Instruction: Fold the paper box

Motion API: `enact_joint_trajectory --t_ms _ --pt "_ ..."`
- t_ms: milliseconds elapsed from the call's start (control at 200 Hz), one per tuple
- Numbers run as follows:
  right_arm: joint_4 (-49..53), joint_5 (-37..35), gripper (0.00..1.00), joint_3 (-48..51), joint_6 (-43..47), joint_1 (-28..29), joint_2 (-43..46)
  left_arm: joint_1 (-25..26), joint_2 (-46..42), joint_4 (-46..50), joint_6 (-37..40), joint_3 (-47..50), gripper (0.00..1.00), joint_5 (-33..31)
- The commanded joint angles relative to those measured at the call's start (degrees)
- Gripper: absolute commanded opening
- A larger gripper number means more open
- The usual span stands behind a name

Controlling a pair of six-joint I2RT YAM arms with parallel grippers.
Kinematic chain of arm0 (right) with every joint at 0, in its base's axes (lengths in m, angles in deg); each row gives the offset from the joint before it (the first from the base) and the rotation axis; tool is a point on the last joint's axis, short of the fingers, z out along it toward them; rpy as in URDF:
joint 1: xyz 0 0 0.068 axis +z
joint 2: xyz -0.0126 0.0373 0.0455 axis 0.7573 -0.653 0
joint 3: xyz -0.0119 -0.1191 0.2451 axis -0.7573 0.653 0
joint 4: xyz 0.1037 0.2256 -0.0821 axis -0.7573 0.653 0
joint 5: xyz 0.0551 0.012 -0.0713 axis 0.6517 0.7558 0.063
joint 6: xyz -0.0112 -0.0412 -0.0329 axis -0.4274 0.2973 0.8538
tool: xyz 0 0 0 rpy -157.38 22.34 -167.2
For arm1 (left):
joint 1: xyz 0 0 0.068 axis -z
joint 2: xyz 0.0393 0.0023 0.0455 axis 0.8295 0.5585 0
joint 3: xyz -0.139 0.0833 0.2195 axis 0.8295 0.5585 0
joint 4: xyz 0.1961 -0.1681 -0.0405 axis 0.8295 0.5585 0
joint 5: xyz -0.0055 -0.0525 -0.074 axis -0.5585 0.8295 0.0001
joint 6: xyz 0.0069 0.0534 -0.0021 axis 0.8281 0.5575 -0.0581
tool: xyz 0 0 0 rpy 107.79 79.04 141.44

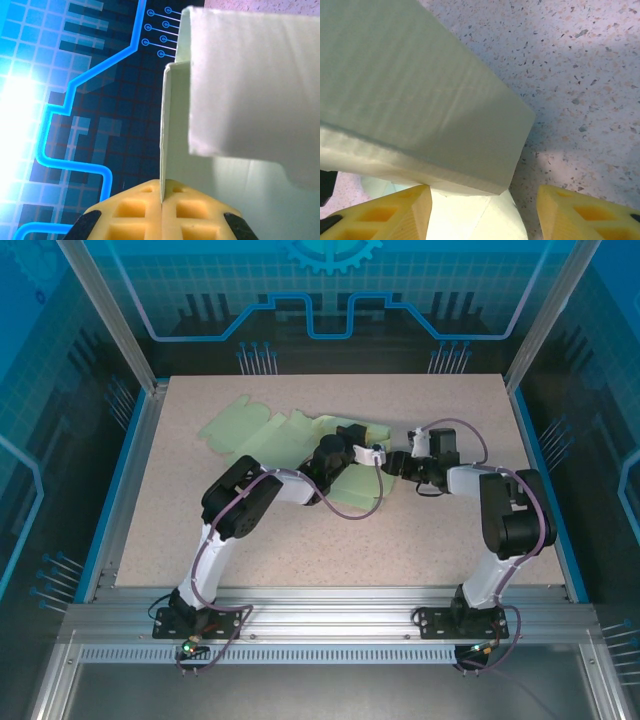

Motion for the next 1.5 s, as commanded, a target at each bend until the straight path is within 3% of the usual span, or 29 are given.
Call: enact_joint_trajectory --t_ms 0,650,760,1036,1236,1496 --pt "0.39 -4.09 0.59 -2.23 2.31 2.02 -0.24 -0.05 -0.67 -0.82 0.38 1.33 0.00 2.66" --pt "3.21 -24.60 0.56 -6.21 7.22 8.81 -0.28 -0.14 -2.60 7.32 -4.85 0.12 0.00 4.90" --pt "2.51 -26.61 0.52 -6.27 7.31 9.68 -0.78 -0.17 -2.80 7.90 -5.56 0.18 0.00 5.07" --pt "0.46 -28.58 0.44 -7.11 7.74 10.88 -2.27 -0.12 -3.96 10.37 -7.49 0.67 0.00 6.57" --pt "0.52 -28.14 0.49 -8.78 9.28 11.50 -3.28 -0.21 -4.54 13.35 -8.83 0.48 0.00 7.80" --pt "-1.06 -28.54 0.48 -8.35 9.94 11.50 -2.49 -0.20 -5.30 16.43 -11.06 1.02 0.00 10.42"
